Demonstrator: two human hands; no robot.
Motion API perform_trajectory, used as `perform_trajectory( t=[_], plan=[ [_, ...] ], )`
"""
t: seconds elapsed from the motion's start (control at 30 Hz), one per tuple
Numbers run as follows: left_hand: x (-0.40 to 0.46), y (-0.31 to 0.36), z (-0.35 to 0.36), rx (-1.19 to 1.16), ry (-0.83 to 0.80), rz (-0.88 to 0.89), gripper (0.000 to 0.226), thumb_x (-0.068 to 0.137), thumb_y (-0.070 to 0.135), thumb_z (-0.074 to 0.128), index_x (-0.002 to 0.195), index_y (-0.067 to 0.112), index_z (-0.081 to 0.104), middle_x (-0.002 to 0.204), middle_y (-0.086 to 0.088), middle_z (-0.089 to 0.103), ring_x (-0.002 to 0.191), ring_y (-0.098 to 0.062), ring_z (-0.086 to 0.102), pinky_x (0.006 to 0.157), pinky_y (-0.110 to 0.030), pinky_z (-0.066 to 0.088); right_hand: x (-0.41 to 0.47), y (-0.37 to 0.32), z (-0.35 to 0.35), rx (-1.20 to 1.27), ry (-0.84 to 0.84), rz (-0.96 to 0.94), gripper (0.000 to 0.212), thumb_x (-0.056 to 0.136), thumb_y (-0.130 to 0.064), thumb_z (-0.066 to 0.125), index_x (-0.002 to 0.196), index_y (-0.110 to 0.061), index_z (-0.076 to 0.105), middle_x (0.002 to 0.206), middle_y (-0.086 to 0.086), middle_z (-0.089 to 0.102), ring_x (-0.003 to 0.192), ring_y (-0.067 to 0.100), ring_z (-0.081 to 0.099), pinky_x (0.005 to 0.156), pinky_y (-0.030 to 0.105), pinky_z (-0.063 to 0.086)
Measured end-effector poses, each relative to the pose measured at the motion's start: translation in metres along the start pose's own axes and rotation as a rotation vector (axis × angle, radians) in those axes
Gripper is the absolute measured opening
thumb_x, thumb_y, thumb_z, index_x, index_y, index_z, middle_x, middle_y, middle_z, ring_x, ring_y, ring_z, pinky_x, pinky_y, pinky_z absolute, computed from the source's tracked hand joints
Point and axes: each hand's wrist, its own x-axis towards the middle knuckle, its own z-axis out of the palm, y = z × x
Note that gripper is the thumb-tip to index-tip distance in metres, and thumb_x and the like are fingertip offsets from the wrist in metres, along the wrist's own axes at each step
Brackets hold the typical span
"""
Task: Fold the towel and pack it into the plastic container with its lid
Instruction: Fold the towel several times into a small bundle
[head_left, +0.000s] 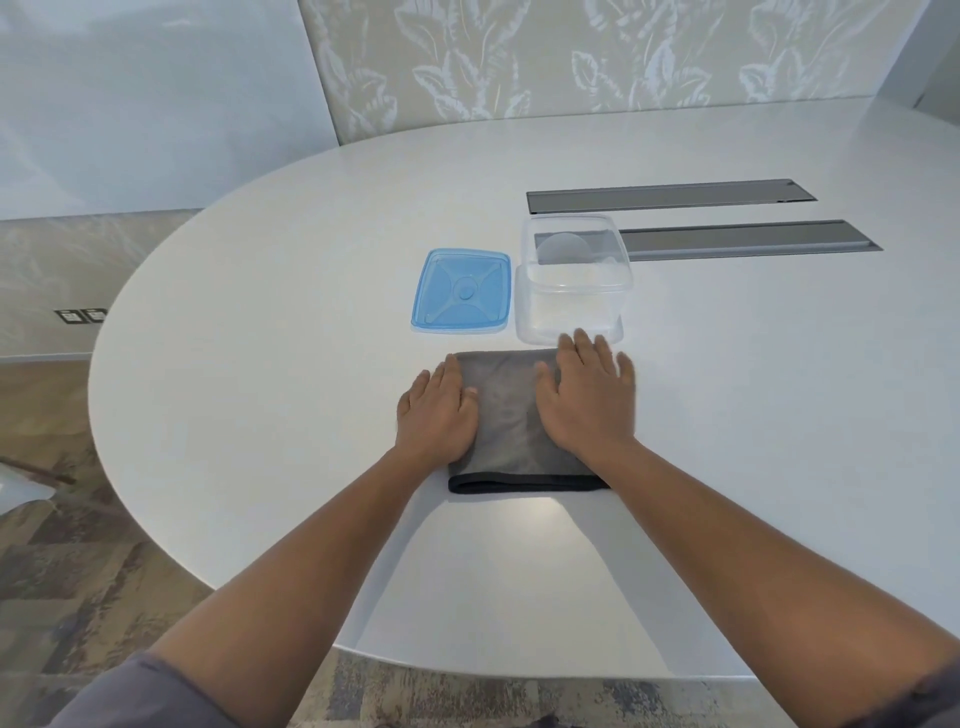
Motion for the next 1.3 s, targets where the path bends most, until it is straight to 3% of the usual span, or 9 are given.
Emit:
perform_trajectory(
  t=[0.17,0.3,0.5,0.6,0.73,0.83,0.93,1.07,1.3],
  plan=[
    [-0.006,0.020,-0.017,-0.083,0.018,-0.080,0.035,0.096,0.032,0.047,0.122,0.008,0.047,0.123,-0.013,0.054,0.115,-0.036,0.051,0.095,-0.044,0.044,-0.014,-0.057,0.000,0.894,-0.131,0.032,0.057,0.111,-0.033,0.036,0.163,-0.016,0.022,0.170,-0.005,0.020,0.155,0.007,0.016,0.124,0.025,0.011],
    [-0.005,0.027,-0.028,-0.257,-0.064,-0.179,0.030,0.091,0.039,0.057,0.098,0.010,0.055,0.100,-0.002,0.064,0.093,-0.023,0.064,0.079,-0.038,0.055,-0.018,-0.063,0.015,0.998,-0.190,0.136,0.057,0.110,-0.031,0.034,0.163,-0.020,0.020,0.170,-0.008,0.019,0.154,0.003,0.015,0.128,0.032,0.011],
    [-0.007,0.026,-0.033,-0.470,-0.149,-0.256,0.022,0.083,0.027,0.073,0.095,0.013,0.061,0.092,-0.005,0.071,0.078,-0.016,0.066,0.062,-0.028,0.051,-0.017,-0.055,0.019,1.092,-0.199,0.199,0.054,0.108,-0.028,0.037,0.161,-0.022,0.027,0.159,-0.017,0.032,0.146,-0.002,0.025,0.118,0.021,0.017],
    [-0.012,0.031,-0.037,-0.557,-0.214,-0.249,0.036,0.082,0.020,0.078,0.111,0.014,0.056,0.103,-0.005,0.069,0.084,-0.017,0.068,0.059,-0.027,0.050,-0.008,-0.049,0.029,1.180,-0.203,0.230,0.024,0.095,-0.037,0.044,0.115,-0.047,0.052,0.113,-0.027,0.046,0.103,-0.006,0.045,0.094,0.024,0.032],
    [-0.019,0.036,-0.034,-0.821,-0.326,-0.309,0.072,0.078,0.008,0.082,0.135,0.020,0.039,0.116,-0.009,0.067,0.100,-0.027,0.072,0.087,-0.044,0.062,-0.005,-0.048,0.021,1.240,-0.146,0.248,0.017,0.090,-0.030,0.041,0.078,-0.042,0.045,0.081,-0.021,0.037,0.072,0.000,0.036,0.070,0.023,0.031],
    [-0.018,0.039,-0.032,-0.902,-0.246,-0.278,0.075,0.078,0.000,0.079,0.138,0.018,0.037,0.114,-0.011,0.066,0.096,-0.028,0.073,0.088,-0.045,0.062,-0.005,-0.055,0.003,1.105,-0.148,0.330,0.041,0.094,-0.012,0.040,0.125,-0.030,0.061,0.115,-0.009,0.060,0.102,0.011,0.058,0.088,0.036,0.052],
    [-0.020,0.041,-0.035,-0.847,-0.213,-0.249,0.065,0.080,-0.004,0.072,0.131,0.020,0.039,0.109,-0.010,0.066,0.092,-0.027,0.071,0.092,-0.051,0.059,-0.005,-0.053,0.000,0.978,-0.182,0.377,0.071,0.090,-0.014,0.043,0.159,-0.025,0.032,0.158,-0.004,0.043,0.134,0.027,0.053,0.106,0.046,0.049],
    [-0.024,0.044,-0.038,-0.838,-0.261,-0.198,0.066,0.081,-0.005,0.070,0.131,0.025,0.038,0.114,-0.011,0.067,0.088,-0.024,0.072,0.083,-0.041,0.060,-0.010,-0.055,0.002,1.135,-0.257,0.425,0.073,0.095,-0.013,0.039,0.163,-0.030,0.018,0.155,-0.003,0.046,0.127,0.020,0.056,0.102,0.038,0.052],
    [-0.024,0.048,-0.035,-0.918,-0.249,-0.180,0.061,0.080,-0.004,0.075,0.125,0.022,0.044,0.113,-0.007,0.071,0.094,-0.023,0.076,0.076,-0.036,0.065,-0.034,-0.076,0.001,1.449,-0.151,0.460,0.068,0.091,-0.060,0.037,0.155,-0.056,0.014,0.139,-0.011,0.060,0.119,0.015,0.066,0.103,0.047,0.053]
  ],
)
